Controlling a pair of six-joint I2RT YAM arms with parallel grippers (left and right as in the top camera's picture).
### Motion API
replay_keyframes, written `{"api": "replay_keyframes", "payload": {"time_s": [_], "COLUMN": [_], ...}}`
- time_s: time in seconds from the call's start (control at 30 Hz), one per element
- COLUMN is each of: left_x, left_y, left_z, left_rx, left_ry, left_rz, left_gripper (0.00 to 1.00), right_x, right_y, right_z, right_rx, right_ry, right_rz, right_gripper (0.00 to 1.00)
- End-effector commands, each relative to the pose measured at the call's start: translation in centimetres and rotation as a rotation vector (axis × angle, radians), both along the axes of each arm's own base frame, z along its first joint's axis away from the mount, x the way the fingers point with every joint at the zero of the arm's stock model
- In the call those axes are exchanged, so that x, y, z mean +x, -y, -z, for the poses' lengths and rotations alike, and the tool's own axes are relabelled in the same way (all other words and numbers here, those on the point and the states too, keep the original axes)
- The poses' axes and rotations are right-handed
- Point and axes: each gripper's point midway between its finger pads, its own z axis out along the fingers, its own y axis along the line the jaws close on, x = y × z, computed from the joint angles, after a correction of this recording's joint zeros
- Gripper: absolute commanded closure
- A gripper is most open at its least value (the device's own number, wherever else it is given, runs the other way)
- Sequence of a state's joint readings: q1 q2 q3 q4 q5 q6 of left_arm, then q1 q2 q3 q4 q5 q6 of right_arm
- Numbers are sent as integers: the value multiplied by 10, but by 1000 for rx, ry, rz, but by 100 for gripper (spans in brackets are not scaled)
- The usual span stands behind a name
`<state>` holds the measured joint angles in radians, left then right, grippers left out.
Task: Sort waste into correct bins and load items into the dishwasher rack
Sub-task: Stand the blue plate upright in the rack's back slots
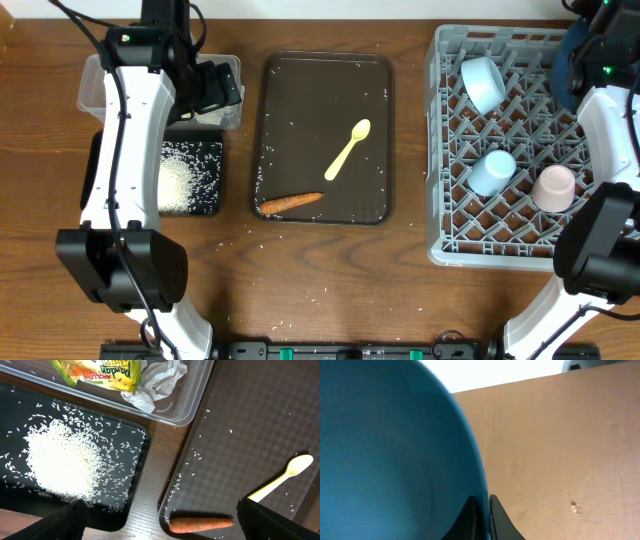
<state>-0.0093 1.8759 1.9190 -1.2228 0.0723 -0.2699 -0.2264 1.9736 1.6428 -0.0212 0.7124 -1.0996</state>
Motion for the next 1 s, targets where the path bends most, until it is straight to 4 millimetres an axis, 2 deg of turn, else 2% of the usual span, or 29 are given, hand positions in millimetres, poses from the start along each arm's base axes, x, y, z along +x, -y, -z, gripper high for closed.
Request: {"api": "replay_keyframes", "payload": {"time_s": [0.0, 0.1, 0.27, 0.47, 0.67, 0.77, 0.8, 0.83, 0.93, 0.97], "left_x": [1, 1, 1, 1, 1, 1, 1, 1, 1, 1], "left_y": [0, 0, 0, 0, 0, 0, 0, 0, 0, 0], "left_z": [-12, -12, -12, -12, -12, -12, -12, -12, -12, -12], "left_rx": [0, 0, 0, 0, 0, 0, 0, 0, 0, 0], "left_ry": [33, 33, 33, 33, 33, 33, 33, 33, 33, 33], "left_rz": [-5, -5, -5, -5, -5, -5, -5, -5, -5, -5], "left_gripper": [2, 2, 2, 3, 2, 2, 2, 2, 2, 2], "right_x": [-7, -8, -12, -14, -13, -11, -9, -7, -1, 1], "right_y": [12, 18, 21, 6, -25, -37, -42, -47, -65, -72], "right_z": [2, -5, 1, 36, 67, 72, 72, 72, 72, 72], "right_rx": [-49, -77, -85, 1, 151, 183, 193, 199, 211, 212], "right_ry": [-46, -37, -97, -219, -247, -240, -224, -215, -198, -197], "right_rz": [42, 48, 44, -28, -85, -99, -101, -105, -128, -139], "right_gripper": [96, 98, 99, 98, 97, 85, 66, 57, 38, 35]}}
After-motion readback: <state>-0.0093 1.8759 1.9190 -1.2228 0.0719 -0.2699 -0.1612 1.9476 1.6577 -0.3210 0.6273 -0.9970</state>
